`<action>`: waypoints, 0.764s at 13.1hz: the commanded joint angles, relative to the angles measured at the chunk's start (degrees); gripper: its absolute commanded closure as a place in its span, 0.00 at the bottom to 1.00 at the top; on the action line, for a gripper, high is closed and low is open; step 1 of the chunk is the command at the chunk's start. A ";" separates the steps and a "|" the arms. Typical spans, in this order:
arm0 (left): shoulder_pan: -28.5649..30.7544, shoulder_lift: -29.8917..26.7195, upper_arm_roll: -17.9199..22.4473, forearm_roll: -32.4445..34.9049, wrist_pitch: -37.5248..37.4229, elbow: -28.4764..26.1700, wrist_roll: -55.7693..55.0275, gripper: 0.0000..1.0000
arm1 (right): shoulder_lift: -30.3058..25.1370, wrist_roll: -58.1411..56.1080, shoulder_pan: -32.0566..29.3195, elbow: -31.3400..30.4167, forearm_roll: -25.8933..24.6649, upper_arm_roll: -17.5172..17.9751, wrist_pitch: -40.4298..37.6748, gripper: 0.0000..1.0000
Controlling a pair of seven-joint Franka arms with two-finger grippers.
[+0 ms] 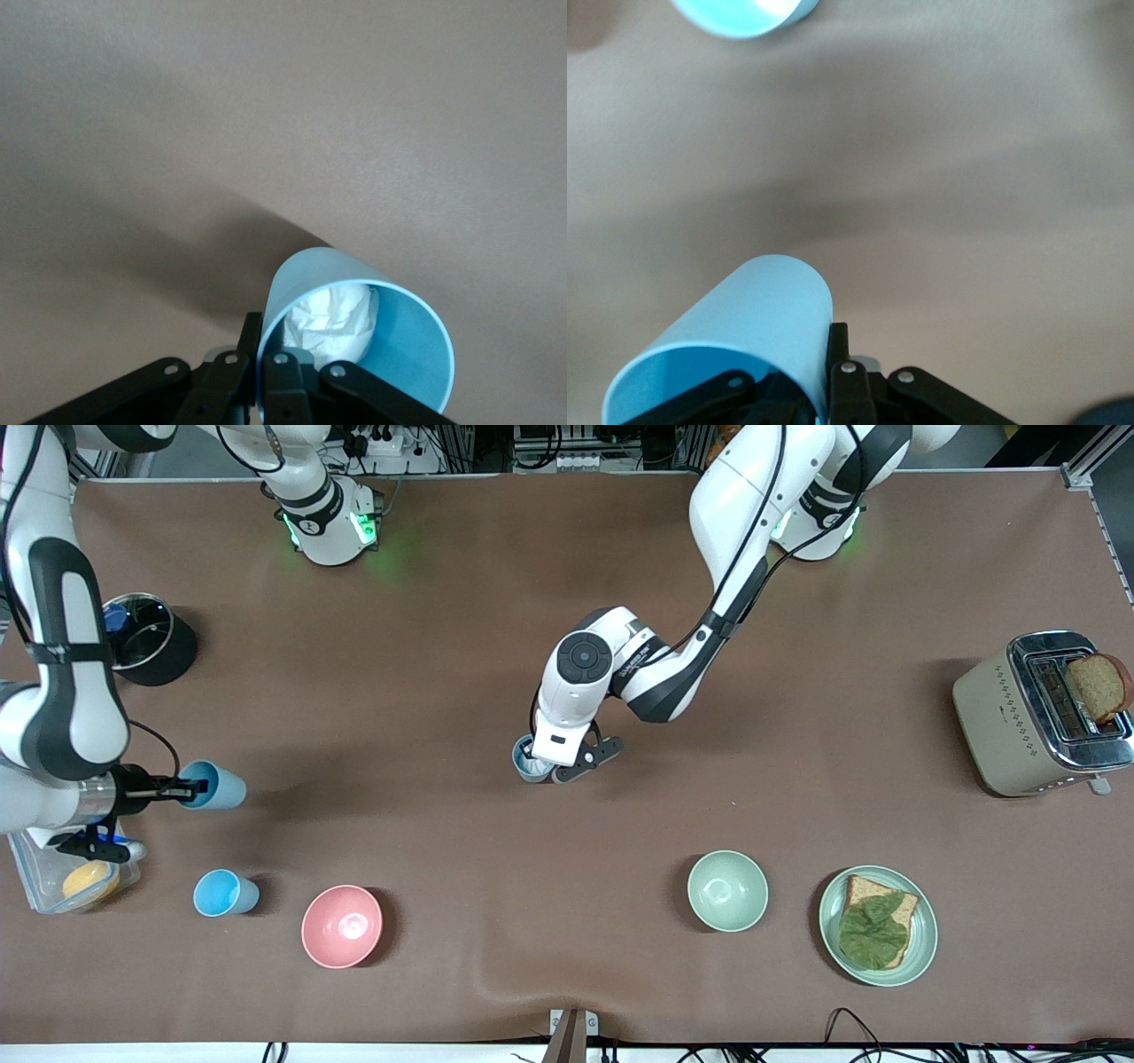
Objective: Stack blue cups with both arms
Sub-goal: 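Carry the blue cup with the left gripper toward the table middle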
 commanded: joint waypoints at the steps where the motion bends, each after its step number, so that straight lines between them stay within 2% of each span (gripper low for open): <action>1: -1.49 0.76 0.74 -0.78 -0.03 1.80 -1.18 1.00 | -3.39 1.11 0.66 3.79 0.78 1.45 -8.75 1.00; 2: -1.58 0.67 0.74 -0.78 -0.03 1.63 -1.18 0.79 | -3.92 1.02 1.19 5.28 0.87 1.55 -12.01 1.00; 3: -1.58 0.41 0.83 -0.17 -0.12 1.45 -1.35 0.13 | -4.01 0.93 1.97 6.95 1.39 1.63 -14.65 1.00; 4: -2.10 -0.03 1.09 0.10 -0.47 1.45 -1.27 0.00 | -4.19 1.11 2.94 8.19 2.70 1.64 -16.76 1.00; 6: -2.55 -2.91 1.18 -0.07 -2.39 1.45 -1.44 0.00 | -4.71 1.11 4.44 8.37 6.04 1.46 -17.14 1.00; 9: -1.59 -11.86 1.79 0.36 -13.35 1.45 -1.18 0.00 | -4.72 7.05 7.33 8.37 10.26 1.37 -16.61 1.00; 10: -1.15 -15.38 2.84 2.28 -17.04 1.19 -0.92 0.00 | -4.80 10.22 10.04 8.37 10.10 1.37 -15.39 1.00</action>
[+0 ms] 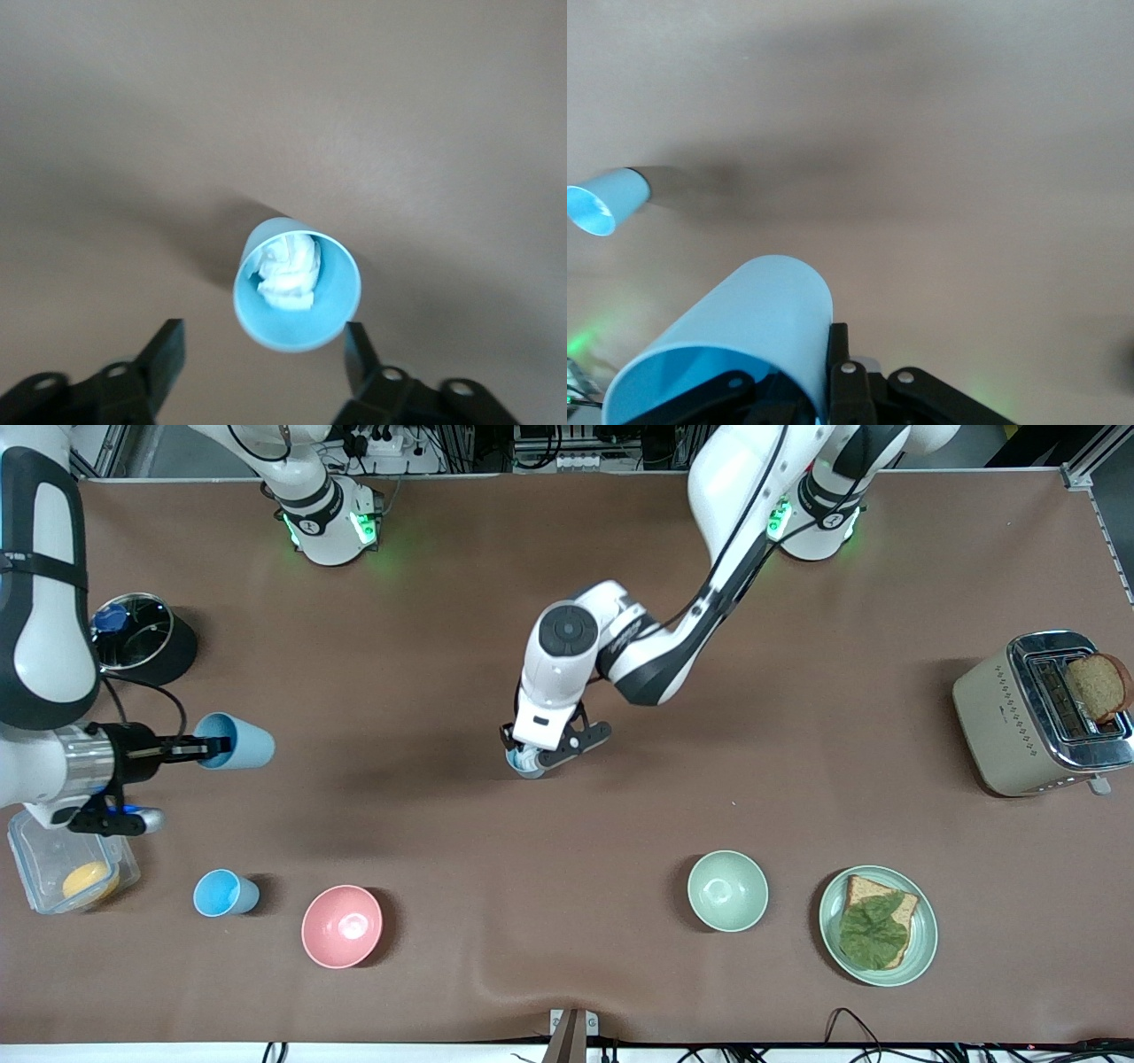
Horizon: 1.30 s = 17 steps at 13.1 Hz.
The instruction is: Stack blue cups with both arms
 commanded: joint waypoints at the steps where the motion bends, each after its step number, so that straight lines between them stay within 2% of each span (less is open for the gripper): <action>1: 1.31 -11.83 2.29 3.85 -11.83 -2.36 -0.62 0.00 | -0.21 9.07 6.14 0.42 1.51 -0.54 2.23 1.00; 4: 5.70 -22.73 2.47 4.13 -25.72 -2.45 1.30 0.00 | 0.05 23.13 13.96 0.07 1.17 -0.54 7.85 1.00; 5: 8.85 -25.64 2.47 5.17 -29.86 -2.62 7.40 0.00 | 0.14 26.22 16.34 -0.10 0.90 -0.54 9.17 1.00; 8: 19.74 -31.98 2.21 5.28 -37.35 -2.80 35.51 0.00 | 1.28 36.94 22.40 -1.33 0.64 -0.63 16.01 1.00; 10: 25.12 -34.71 1.95 4.05 -42.01 -3.15 43.12 0.00 | 2.95 42.31 26.45 -2.30 -0.06 -0.72 20.59 1.00; 12: 27.59 -36.56 2.47 3.34 -43.00 -5.77 47.17 0.00 | 5.32 48.11 30.40 -2.39 -4.00 -0.72 23.59 1.00; 14: 30.31 -37.44 3.00 2.64 -42.91 -7.28 50.16 0.00 | 7.08 50.14 32.44 -2.56 -4.73 -0.72 25.26 1.00; 15: 32.59 -37.71 2.13 2.03 -42.65 -7.20 52.36 0.00 | 7.43 51.55 33.23 -3.44 -4.64 -0.72 25.96 1.00; 17: 39.79 -38.93 -2.17 1.76 -42.56 -7.72 56.67 0.00 | 7.35 53.40 34.81 -5.81 -4.46 -0.63 27.37 1.00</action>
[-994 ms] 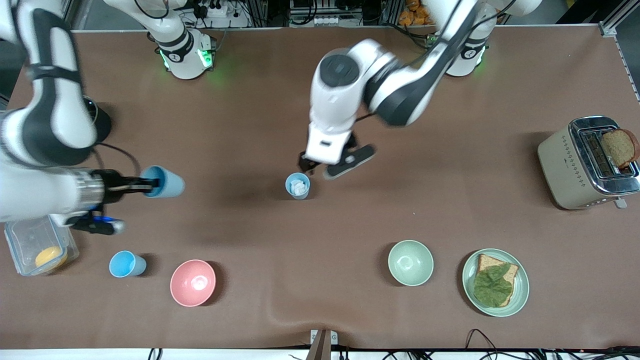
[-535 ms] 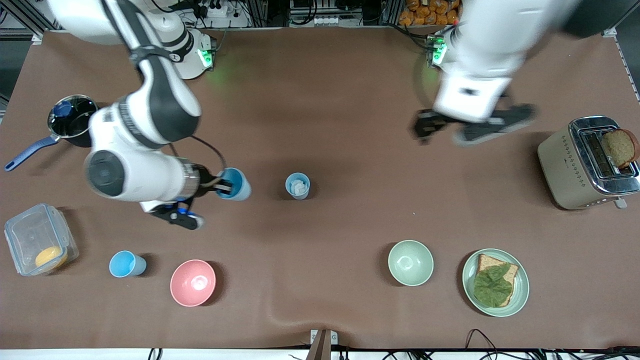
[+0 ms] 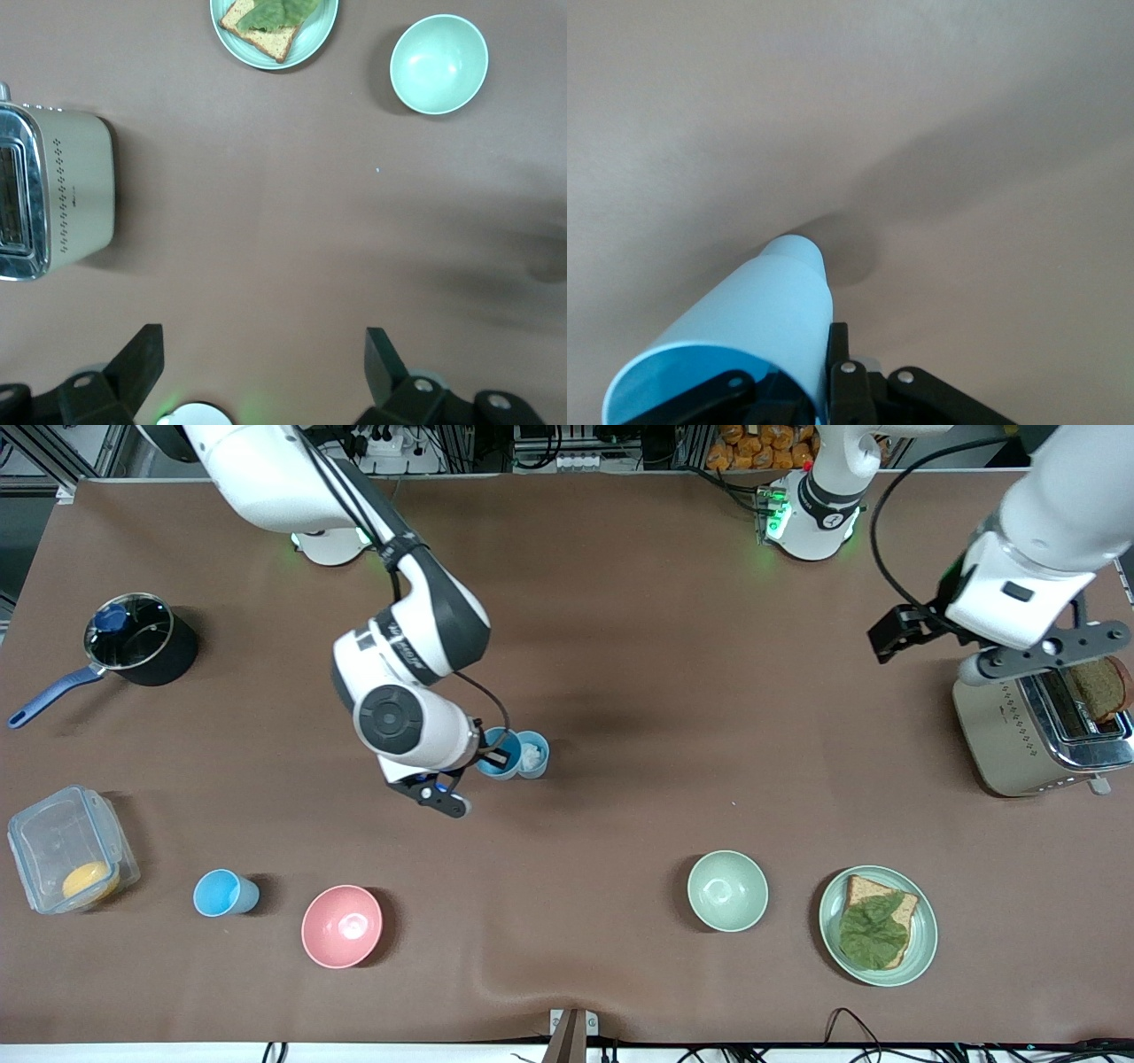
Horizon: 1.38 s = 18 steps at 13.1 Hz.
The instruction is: Stack blue cups with both arms
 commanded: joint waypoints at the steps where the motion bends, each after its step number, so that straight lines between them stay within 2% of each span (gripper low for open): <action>1: 7.44 -4.29 -3.70 -1.53 0.51 -3.82 4.75 0.00 | -0.73 3.11 1.61 -2.85 -0.53 -0.51 1.91 1.00; 5: 9.82 -6.14 -3.53 -1.35 0.51 -6.55 6.52 0.00 | -0.38 6.01 3.18 -4.88 -0.36 -0.51 6.83 1.00; 17: 10.09 -6.23 -5.20 -0.65 0.25 -7.88 6.43 0.00 | 0.94 7.42 4.42 -5.85 -0.36 -0.51 8.24 1.00; 18: 9.91 -6.15 -5.29 -0.65 0.33 -7.70 6.25 0.00 | 1.02 7.77 4.86 -5.85 -0.36 -0.51 8.51 0.92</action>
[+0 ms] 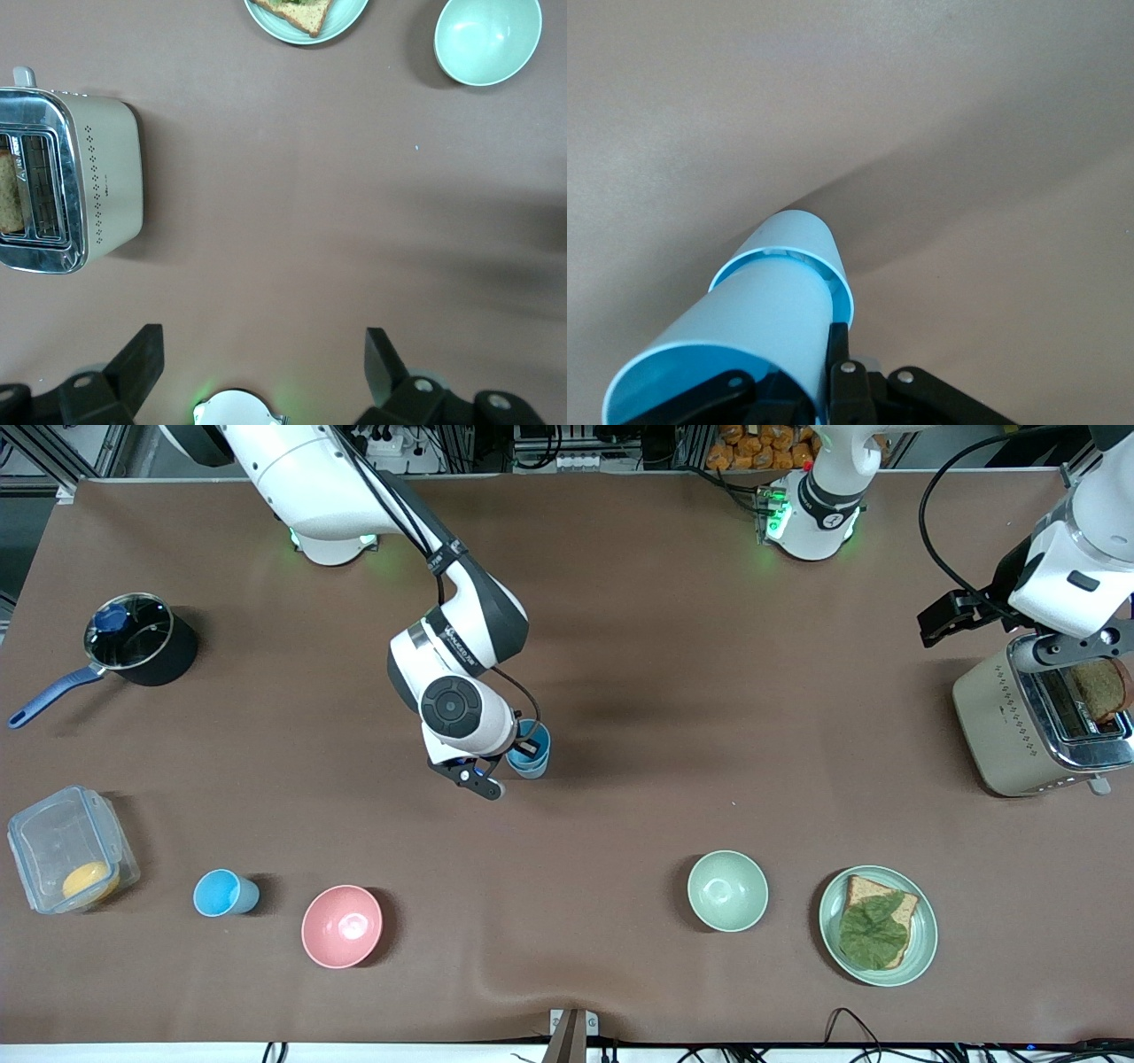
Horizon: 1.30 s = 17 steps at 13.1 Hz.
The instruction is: Stack blue cups with both arms
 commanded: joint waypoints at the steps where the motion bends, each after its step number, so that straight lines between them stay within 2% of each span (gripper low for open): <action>1: 0.66 -1.41 -1.04 -0.15 0.41 -1.16 0.60 0.00 | 0.29 2.75 1.19 -0.30 -0.35 -0.51 1.10 0.41; 2: 0.75 -1.41 -1.39 -0.24 0.41 -1.25 0.60 0.00 | 0.29 4.06 1.62 -0.30 -0.61 -0.51 1.19 0.00; 5: 0.92 -1.50 -1.66 -0.24 0.41 -1.16 0.51 0.00 | -0.93 3.64 0.84 -0.12 -0.96 -0.68 0.41 0.00; 7: 1.01 -1.41 -1.57 -0.24 0.41 -1.07 0.60 0.00 | -4.00 1.54 -0.82 0.23 -2.10 -1.38 -2.48 0.00; 10: 1.19 -1.50 -1.48 -0.77 1.20 -0.99 0.60 0.00 | -8.57 -9.60 -6.88 0.31 -2.90 -1.56 -6.52 0.00; 13: 1.19 -1.50 -1.48 -0.77 1.55 -0.90 0.60 0.00 | -14.98 -23.73 -14.34 -0.12 -2.90 -1.56 -18.46 0.00; 17: 1.28 -1.76 -1.13 -0.94 2.26 -0.81 0.78 0.00 | -21.57 -44.22 -25.42 -0.39 -4.82 -1.56 -26.04 0.00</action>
